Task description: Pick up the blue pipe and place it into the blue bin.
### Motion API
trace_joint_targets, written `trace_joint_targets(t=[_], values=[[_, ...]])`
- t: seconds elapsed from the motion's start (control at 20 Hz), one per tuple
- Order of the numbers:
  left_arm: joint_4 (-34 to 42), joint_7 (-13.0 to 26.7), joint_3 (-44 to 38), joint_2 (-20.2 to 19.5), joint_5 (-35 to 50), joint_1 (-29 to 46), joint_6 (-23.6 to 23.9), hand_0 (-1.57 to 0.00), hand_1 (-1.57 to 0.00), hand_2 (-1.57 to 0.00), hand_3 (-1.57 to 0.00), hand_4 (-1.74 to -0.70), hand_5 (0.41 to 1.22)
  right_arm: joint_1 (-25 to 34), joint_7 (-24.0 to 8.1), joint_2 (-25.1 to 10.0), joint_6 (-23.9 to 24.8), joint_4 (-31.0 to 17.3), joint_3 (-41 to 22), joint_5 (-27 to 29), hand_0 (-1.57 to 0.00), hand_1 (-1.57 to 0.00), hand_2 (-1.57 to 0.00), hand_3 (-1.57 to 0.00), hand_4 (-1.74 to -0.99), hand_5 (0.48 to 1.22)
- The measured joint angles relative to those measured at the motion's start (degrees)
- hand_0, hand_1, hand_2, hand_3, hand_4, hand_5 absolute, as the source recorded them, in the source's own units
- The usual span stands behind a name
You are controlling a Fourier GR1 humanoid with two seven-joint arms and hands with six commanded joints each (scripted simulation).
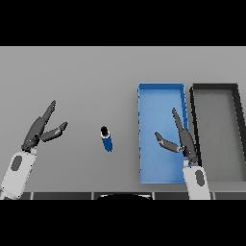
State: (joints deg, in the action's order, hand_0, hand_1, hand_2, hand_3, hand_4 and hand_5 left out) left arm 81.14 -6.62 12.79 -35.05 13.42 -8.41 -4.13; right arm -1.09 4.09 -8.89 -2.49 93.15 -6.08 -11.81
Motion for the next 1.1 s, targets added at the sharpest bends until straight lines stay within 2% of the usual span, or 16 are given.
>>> trace_joint_targets(t=[0.2, 0.3, 0.45, 0.5, 0.55, 0.6, 0.75, 0.8, 0.95, 1.1], values=[[3.7, -3.6, 1.9, -1.4, 0.4, 2.8, -4.0, 0.00, 0.00, 0.00, 0.00, -0.98, 0.583, 0.3, -1.4, -0.1, 0.0, 0.8, -0.2, -0.2, 0.00, 0.00, 0.00, 0.00, -1.187, 0.579], [7.4, -3.1, 3.3, -3.1, 1.1, 4.1, -6.5, 0.00, 0.00, 0.00, 0.00, -0.99, 0.566, 0.3, -1.8, 0.0, -0.5, 1.7, -0.3, 0.6, 0.00, 0.00, 0.00, 0.00, -1.200, 0.580], [12.4, 1.6, 7.0, -4.0, 0.1, 5.0, -8.4, 0.00, 0.00, 0.00, 0.00, -1.02, 0.512, 1.5, -2.9, 0.5, -0.4, 0.7, -0.2, 0.8, 0.00, 0.00, 0.00, 0.00, -1.225, 0.580], [14.4, 4.0, 8.6, -4.1, -0.6, 5.8, -8.5, 0.00, 0.00, 0.00, 0.00, -1.03, 0.496, 1.2, -2.1, 0.9, -0.7, 0.9, -0.3, 1.3, 0.00, 0.00, 0.00, 0.00, -1.229, 0.576], [14.5, 6.5, 9.9, -3.4, -0.9, 5.1, -8.9, 0.00, 0.00, 0.00, 0.00, -1.05, 0.483, 0.7, -1.8, 0.3, -1.1, 1.1, 0.1, 1.7, 0.00, 0.00, 0.00, 0.00, -1.228, 0.573], [14.9, 7.4, 11.1, -2.9, -1.7, 5.1, -9.2, 0.00, 0.00, 0.00, 0.00, -1.06, 0.474, 1.1, -2.5, 0.5, -0.9, 1.1, 0.0, 1.6, 0.00, 0.00, 0.00, 0.00, -1.223, 0.572], [14.9, 6.5, 13.9, -1.8, -4.4, 4.8, -10.2, 0.00, 0.00, 0.00, 0.00, -1.10, 0.466, 0.0, -1.4, -0.1, -0.8, 1.7, -0.1, 0.9, 0.00, 0.00, 0.00, 0.00, -1.213, 0.571], [15.1, 6.4, 14.7, -1.0, -4.9, 4.7, -10.2, 0.00, 0.00, 0.00, 0.00, -1.11, 0.463, 0.3, -2.1, 0.2, -0.9, 1.9, -0.3, 1.1, 0.00, 0.00, 0.00, 0.00, -1.212, 0.570], [13.1, 6.1, 16.8, 3.1, -6.5, 2.8, -9.7, 0.00, 0.00, 0.00, 0.00, -1.15, 0.484, 0.5, -2.8, 0.2, -0.9, 1.7, 0.1, 1.3, 0.00, 0.00, 0.00, 0.00, -1.210, 0.564], [9.8, 5.5, 17.9, 7.9, -8.5, 0.6, -7.7, 0.00, 0.00, 0.00, 0.00, -1.14, 0.488, -0.3, -1.9, 0.6, -1.2, 1.6, 0.1, 1.9, 0.00, 0.00, 0.00, 0.00, -1.207, 0.555]])
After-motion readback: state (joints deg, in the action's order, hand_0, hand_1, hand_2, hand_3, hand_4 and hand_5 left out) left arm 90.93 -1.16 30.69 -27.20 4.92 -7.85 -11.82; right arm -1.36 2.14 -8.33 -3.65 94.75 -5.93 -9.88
